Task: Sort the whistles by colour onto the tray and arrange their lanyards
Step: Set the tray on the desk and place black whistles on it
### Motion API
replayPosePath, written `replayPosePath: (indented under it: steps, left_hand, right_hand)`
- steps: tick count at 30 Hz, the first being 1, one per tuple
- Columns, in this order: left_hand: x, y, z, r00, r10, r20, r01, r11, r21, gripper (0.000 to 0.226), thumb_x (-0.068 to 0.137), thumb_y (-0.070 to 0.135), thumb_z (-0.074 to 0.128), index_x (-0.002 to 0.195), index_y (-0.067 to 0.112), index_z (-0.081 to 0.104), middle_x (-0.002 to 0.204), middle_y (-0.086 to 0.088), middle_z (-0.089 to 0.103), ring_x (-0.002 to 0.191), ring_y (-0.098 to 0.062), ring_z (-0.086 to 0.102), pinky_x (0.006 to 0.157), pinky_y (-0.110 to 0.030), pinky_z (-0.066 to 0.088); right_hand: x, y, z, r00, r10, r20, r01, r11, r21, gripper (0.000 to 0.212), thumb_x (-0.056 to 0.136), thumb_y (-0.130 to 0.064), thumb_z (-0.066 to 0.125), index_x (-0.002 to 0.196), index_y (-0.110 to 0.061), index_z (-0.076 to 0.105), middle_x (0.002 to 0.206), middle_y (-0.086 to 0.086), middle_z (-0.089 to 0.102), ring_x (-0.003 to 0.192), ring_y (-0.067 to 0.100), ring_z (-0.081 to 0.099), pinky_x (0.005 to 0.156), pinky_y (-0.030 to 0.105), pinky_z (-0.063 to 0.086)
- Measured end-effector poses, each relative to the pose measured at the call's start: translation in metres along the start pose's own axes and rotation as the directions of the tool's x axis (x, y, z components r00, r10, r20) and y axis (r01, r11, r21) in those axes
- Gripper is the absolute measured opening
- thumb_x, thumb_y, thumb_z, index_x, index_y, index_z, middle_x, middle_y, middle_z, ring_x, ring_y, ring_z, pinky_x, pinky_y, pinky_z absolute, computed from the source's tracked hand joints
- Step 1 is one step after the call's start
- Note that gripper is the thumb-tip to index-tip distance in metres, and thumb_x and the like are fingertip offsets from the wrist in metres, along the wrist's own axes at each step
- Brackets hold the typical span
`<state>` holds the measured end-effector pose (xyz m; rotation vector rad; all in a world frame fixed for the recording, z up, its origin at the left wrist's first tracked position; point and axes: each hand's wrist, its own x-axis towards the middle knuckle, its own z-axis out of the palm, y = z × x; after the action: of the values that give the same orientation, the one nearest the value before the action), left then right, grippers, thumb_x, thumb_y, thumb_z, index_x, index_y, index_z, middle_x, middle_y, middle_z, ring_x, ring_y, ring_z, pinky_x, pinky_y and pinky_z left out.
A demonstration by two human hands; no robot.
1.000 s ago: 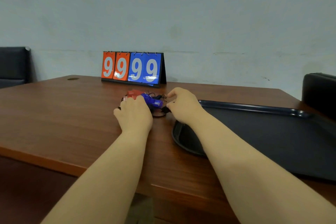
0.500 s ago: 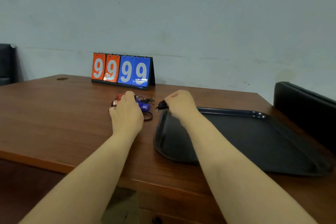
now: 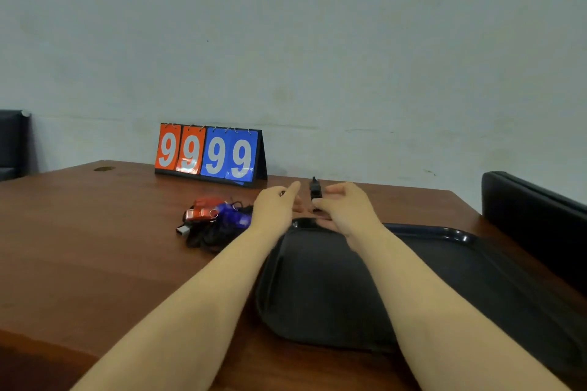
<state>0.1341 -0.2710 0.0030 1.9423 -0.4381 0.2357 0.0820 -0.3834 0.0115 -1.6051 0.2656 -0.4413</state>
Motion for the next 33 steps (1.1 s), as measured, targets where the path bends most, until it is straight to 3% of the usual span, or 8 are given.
replayPosePath:
  steps: [4, 7, 12, 19, 24, 27, 30, 33]
  left_hand:
    - [0.007, -0.003, 0.002, 0.984, 0.155, 0.083, -0.152, 0.987, -0.048, 0.026, 0.096, 0.034, 0.05, 0.104, 0.017, 0.068, 0.082, 0.006, 0.064, 0.055, 0.0, 0.05, 0.048, -0.01, 0.039]
    - [0.008, -0.008, 0.001, 0.975, 0.208, 0.075, -0.199, 0.974, -0.111, 0.026, 0.095, 0.028, 0.053, 0.112, 0.016, 0.068, 0.084, 0.004, 0.065, 0.053, -0.002, 0.049, 0.048, -0.01, 0.04]
    - [0.013, -0.018, 0.002, 0.973, 0.214, 0.09, -0.202, 0.971, -0.129, 0.034, 0.095, 0.02, 0.054, 0.129, 0.018, 0.058, 0.113, 0.001, 0.063, 0.064, -0.005, 0.053, 0.049, -0.011, 0.044]
    - [0.016, -0.023, 0.005, 0.968, 0.209, 0.137, -0.202, 0.977, -0.061, 0.028, 0.094, 0.024, 0.054, 0.12, 0.023, 0.063, 0.106, 0.011, 0.059, 0.085, -0.003, 0.056, 0.057, -0.017, 0.046]
    - [0.02, -0.023, 0.004, 0.981, 0.164, 0.103, -0.174, 0.981, 0.089, 0.021, 0.091, 0.021, 0.054, 0.103, 0.021, 0.07, 0.108, 0.006, 0.066, 0.099, -0.008, 0.056, 0.088, -0.033, 0.05]
    - [0.019, -0.021, 0.002, 0.988, 0.136, 0.078, -0.145, 0.98, 0.136, 0.02, 0.09, 0.017, 0.05, 0.093, 0.017, 0.069, 0.097, 0.002, 0.07, 0.095, -0.01, 0.059, 0.079, -0.026, 0.047]
    - [0.021, -0.021, 0.002, 0.992, 0.115, 0.045, -0.121, 0.977, 0.178, 0.025, 0.089, 0.017, 0.049, 0.093, 0.003, 0.069, 0.092, -0.01, 0.071, 0.085, -0.015, 0.059, 0.065, -0.021, 0.039]
    - [0.022, -0.021, 0.0, 0.994, 0.079, 0.079, -0.093, 0.979, 0.181, 0.025, 0.09, 0.017, 0.049, 0.092, 0.005, 0.07, 0.086, -0.006, 0.072, 0.084, -0.014, 0.063, 0.069, -0.022, 0.043]
  right_hand:
    - [0.005, 0.005, 0.003, 0.991, -0.128, -0.047, 0.12, 0.982, -0.143, 0.02, 0.085, -0.006, 0.067, 0.087, -0.021, 0.054, 0.099, 0.006, 0.068, 0.091, 0.02, 0.068, 0.086, 0.042, 0.056]
    - [0.007, 0.006, 0.003, 0.982, -0.187, -0.028, 0.175, 0.954, -0.242, 0.022, 0.082, -0.004, 0.069, 0.088, -0.021, 0.055, 0.09, 0.0, 0.064, 0.093, 0.021, 0.067, 0.087, 0.043, 0.055]
    - [0.007, 0.007, -0.002, 0.988, -0.152, -0.011, 0.142, 0.944, -0.296, 0.017, 0.085, -0.004, 0.068, 0.093, -0.016, 0.059, 0.089, 0.0, 0.06, 0.083, 0.018, 0.063, 0.079, 0.036, 0.058]
    - [0.003, 0.007, -0.002, 1.0, 0.028, 0.009, -0.025, 0.971, -0.24, 0.013, 0.089, -0.007, 0.064, 0.099, -0.015, 0.059, 0.095, 0.006, 0.067, 0.074, 0.011, 0.065, 0.06, 0.022, 0.056]
    - [0.003, 0.007, -0.002, 0.982, 0.184, 0.049, -0.169, 0.961, -0.221, 0.011, 0.089, -0.005, 0.063, 0.088, -0.014, 0.057, 0.097, 0.012, 0.068, 0.076, 0.017, 0.067, 0.067, 0.027, 0.059]
    - [0.003, 0.009, 0.002, 0.977, 0.204, 0.064, -0.186, 0.958, -0.216, 0.012, 0.09, -0.002, 0.062, 0.086, -0.013, 0.058, 0.093, 0.012, 0.067, 0.072, 0.016, 0.066, 0.066, 0.026, 0.058]
    - [0.003, 0.011, 0.006, 0.972, 0.218, 0.087, -0.197, 0.959, -0.204, 0.01, 0.089, -0.001, 0.062, 0.09, -0.011, 0.059, 0.088, 0.01, 0.065, 0.068, 0.015, 0.064, 0.062, 0.024, 0.057]
    - [0.002, 0.009, 0.009, 0.959, 0.264, 0.099, -0.237, 0.945, -0.225, 0.008, 0.09, -0.001, 0.061, 0.095, -0.008, 0.061, 0.084, 0.011, 0.063, 0.067, 0.015, 0.062, 0.067, 0.025, 0.056]
